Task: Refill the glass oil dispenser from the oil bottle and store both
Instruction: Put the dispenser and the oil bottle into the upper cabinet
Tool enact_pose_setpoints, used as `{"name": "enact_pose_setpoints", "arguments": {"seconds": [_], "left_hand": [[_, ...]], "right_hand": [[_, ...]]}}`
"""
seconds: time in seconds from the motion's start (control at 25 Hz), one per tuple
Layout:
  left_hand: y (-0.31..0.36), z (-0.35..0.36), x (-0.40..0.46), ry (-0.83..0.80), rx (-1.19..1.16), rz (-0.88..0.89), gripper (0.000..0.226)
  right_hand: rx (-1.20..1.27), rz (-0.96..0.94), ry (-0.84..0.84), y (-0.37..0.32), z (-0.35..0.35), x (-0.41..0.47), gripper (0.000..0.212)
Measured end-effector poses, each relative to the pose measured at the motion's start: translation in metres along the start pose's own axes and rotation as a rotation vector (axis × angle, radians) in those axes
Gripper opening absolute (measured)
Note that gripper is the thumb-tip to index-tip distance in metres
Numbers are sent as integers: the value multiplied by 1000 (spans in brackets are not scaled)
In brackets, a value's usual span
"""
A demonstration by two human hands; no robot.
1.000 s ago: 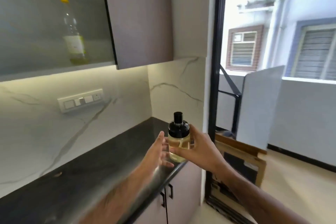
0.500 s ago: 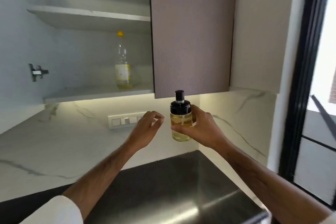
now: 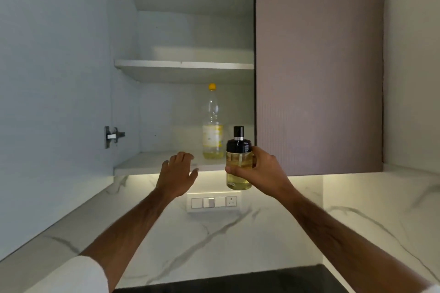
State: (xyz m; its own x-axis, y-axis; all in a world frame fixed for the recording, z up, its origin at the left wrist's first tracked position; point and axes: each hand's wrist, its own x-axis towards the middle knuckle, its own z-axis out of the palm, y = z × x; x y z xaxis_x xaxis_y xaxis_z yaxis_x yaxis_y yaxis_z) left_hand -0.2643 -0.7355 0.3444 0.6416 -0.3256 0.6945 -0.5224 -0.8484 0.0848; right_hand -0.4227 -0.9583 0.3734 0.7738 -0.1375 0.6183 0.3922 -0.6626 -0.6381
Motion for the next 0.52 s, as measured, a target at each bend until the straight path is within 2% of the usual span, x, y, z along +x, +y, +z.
{"name": "enact_pose_setpoints", "arguments": {"seconds": [0.16, 0.28, 0.52], "left_hand": [[-43, 10, 27, -92, 54, -164, 44], [-48, 16, 32, -166, 171, -156, 39], [-51, 15, 29, -193, 97, -160, 42]], "right_hand": [[37, -30, -34, 3, 37, 55, 59], [49, -56, -57, 10, 59, 96, 59], [65, -75, -90, 24, 113, 155, 62]]}}
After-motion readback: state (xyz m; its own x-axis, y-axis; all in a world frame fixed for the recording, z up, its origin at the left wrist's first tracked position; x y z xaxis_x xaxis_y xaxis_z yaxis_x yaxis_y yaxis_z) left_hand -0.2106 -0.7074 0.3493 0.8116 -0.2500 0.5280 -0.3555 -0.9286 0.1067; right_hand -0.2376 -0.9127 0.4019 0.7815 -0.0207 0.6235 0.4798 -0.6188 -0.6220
